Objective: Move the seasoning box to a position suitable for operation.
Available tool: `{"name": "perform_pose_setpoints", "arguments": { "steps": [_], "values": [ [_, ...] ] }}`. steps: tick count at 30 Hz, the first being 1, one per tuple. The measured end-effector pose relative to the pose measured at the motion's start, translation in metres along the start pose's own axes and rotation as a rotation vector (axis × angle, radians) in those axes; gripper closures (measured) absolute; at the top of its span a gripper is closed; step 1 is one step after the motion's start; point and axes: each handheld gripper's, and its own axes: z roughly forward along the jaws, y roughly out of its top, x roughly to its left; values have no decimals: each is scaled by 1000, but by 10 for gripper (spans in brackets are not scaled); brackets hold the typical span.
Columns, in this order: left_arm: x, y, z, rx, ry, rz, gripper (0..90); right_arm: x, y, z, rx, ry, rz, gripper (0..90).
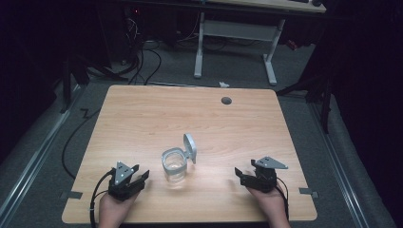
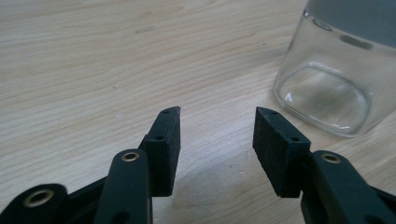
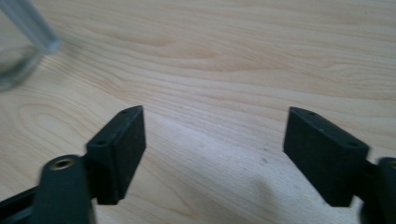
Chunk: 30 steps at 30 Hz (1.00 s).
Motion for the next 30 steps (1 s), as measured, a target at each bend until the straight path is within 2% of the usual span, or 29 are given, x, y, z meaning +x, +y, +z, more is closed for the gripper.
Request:
{"name": "perform_pose_setpoints", "arguments": {
  "steps": [3, 5, 6, 7, 9, 10, 11, 12, 13, 14, 15, 18, 20, 23, 26, 30],
  "values": [
    [-6, -3, -1, 6, -19, 4, 561, 1, -2, 1, 8, 9, -8, 298],
    [-13, -5, -2, 13, -45, 9, 606, 1, -4, 1, 2, 24, 14, 361],
    [-13, -5, -2, 13, -45, 9, 628, 1, -4, 0, -8, 40, 34, 391],
    [-18, -7, -2, 18, -68, -1, 651, 0, -4, -1, -22, 51, 38, 424],
    [-20, -8, -2, 20, -77, -5, 681, 2, -4, -4, -39, 52, 30, 493],
    [-22, -9, -2, 24, -85, -12, 681, 2, -4, -4, -39, 52, 30, 493],
    [-25, -10, -2, 26, -95, -16, 708, 2, -5, -6, -44, 57, 31, 517],
    [-26, -11, -2, 24, -104, -17, 774, 3, -6, -13, -53, 50, 15, 527],
    [-28, -12, -2, 26, -109, -20, 774, 3, -6, -13, -53, 50, 15, 527],
    [-31, -15, -2, 29, -111, -5, 844, 3, -9, -18, -55, 40, 4, 538],
    [-31, -15, -2, 29, -111, -5, 868, 3, -9, -18, -55, 40, 4, 538],
    [-35, -16, -3, 35, -124, 2, 895, 1, -16, -24, -58, 26, -4, 546],
    [-38, -15, -4, 29, -128, -3, 900, 0, -18, -24, -58, 31, 10, 553],
    [-42, -14, -3, 21, -132, 7, 900, 0, -21, -20, -46, 26, -1, 555],
    [-44, -13, -2, 21, -137, -1, 900, -1, -23, -19, -37, 27, 7, 556],
    [-47, -15, -1, 31, -148, 15, 900, -2, -24, -21, -44, 18, 14, 519]
  ]
}}
